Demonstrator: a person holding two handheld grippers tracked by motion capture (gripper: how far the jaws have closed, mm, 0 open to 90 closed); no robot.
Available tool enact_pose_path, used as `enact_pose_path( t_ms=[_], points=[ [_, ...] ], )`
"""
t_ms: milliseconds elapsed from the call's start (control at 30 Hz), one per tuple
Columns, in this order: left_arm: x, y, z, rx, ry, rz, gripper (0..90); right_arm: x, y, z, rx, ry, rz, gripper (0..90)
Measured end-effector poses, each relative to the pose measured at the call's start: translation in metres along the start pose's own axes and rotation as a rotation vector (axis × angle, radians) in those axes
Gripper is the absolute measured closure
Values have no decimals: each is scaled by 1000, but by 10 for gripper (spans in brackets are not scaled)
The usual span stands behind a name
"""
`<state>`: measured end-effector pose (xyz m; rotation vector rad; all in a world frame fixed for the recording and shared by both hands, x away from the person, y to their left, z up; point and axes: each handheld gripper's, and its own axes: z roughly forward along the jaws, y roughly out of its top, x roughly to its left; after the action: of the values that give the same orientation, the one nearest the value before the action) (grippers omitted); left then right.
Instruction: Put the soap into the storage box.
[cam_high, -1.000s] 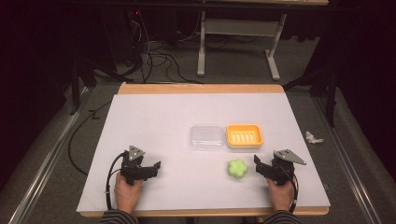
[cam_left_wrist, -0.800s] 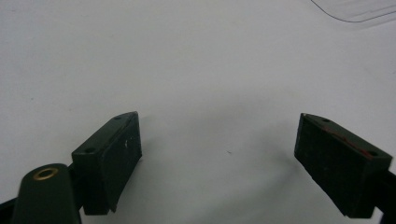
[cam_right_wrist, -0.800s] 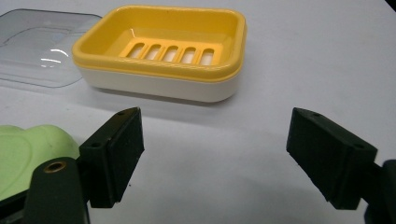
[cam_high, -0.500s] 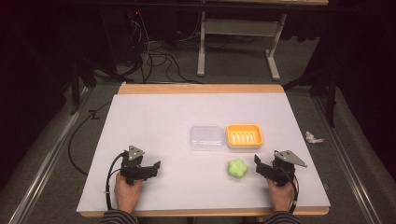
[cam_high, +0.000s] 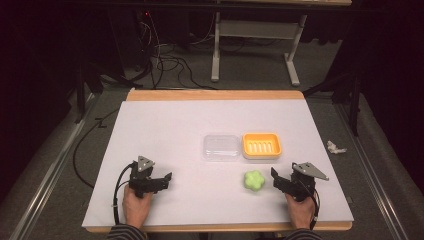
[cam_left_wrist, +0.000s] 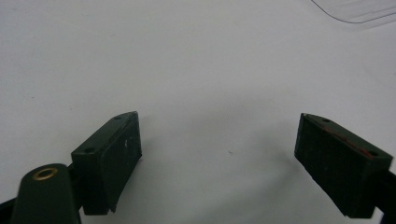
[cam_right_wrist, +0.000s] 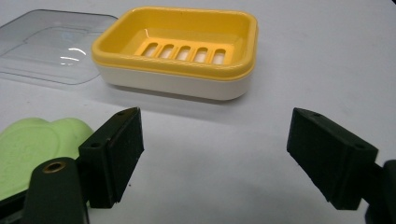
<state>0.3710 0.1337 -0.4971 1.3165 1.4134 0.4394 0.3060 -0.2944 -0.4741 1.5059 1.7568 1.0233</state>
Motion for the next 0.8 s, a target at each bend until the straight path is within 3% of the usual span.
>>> enact_pose_path(
  t_ms=[367, 567, 800],
  points=[
    [0, 0, 0, -2, 2, 0, 153, 8, -5, -12, -23, 30, 19, 143],
    [-1, -1, 0, 1, 1, 9, 153, 13, -4, -20, -24, 24, 1, 141],
    [-1, -1, 0, 3, -2, 15, 153, 21, -2, -31, 7, 105, 12, 142]
  ],
)
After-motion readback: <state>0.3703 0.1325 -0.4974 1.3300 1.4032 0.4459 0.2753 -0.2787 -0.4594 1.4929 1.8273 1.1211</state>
